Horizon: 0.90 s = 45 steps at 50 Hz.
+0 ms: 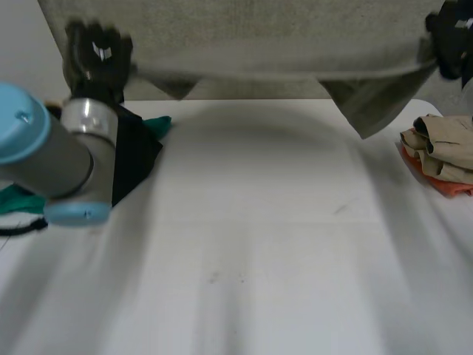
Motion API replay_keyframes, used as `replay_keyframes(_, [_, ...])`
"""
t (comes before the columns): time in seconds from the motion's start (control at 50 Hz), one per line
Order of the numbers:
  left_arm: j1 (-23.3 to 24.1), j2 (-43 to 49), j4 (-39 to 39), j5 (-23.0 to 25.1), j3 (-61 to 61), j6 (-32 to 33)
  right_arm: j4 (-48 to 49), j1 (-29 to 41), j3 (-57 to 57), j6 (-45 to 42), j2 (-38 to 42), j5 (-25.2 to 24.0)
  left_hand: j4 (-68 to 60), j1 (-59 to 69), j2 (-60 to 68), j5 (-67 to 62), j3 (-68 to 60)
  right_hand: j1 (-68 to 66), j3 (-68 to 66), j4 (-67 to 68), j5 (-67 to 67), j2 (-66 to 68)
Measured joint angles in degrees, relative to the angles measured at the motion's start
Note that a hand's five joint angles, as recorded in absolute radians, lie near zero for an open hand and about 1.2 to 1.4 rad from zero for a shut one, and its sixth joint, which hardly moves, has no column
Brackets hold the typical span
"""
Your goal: Fold the laundry.
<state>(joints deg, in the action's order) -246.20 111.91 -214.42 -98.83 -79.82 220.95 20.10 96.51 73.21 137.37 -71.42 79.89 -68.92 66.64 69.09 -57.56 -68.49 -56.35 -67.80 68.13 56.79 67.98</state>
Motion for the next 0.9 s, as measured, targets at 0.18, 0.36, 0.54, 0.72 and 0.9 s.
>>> replay_keyframes(0.18, [-2.2,5.9,1.0,0.1,-10.8,-1.1,-5.2,-0.1,6.5,-0.3,8.9,-5.6,0.0,0.0,0.0,0.0,0.0,0.0,0.0,0.0,0.0,0.0])
replay_keyframes(0.36, [-1.5,7.5,1.4,-0.2,-21.0,-0.4,-18.3,-0.4,10.0,-3.6,14.5,-4.5,0.0,0.0,0.0,0.0,0.0,0.0,0.0,0.0,0.0,0.0])
replay_keyframes(0.54, [0.4,-7.6,12.9,-0.5,-31.0,3.7,-34.8,-3.2,15.8,-8.4,5.7,-3.7,0.0,0.0,0.0,0.0,0.0,0.0,0.0,0.0,0.0,0.3])
replay_keyframes(0.72, [1.7,-16.5,36.9,-2.3,-35.2,10.2,-50.8,-13.2,24.6,-25.5,-5.9,-3.9,0.0,0.0,0.0,0.0,0.0,0.0,0.0,0.0,0.0,0.3])
replay_keyframes(0.9, [2.0,-5.7,22.9,-3.2,-25.7,10.4,-37.5,-11.1,22.5,-20.9,-1.1,-2.5,0.0,0.0,0.0,0.0,0.0,0.0,0.0,0.0,0.0,0.3])
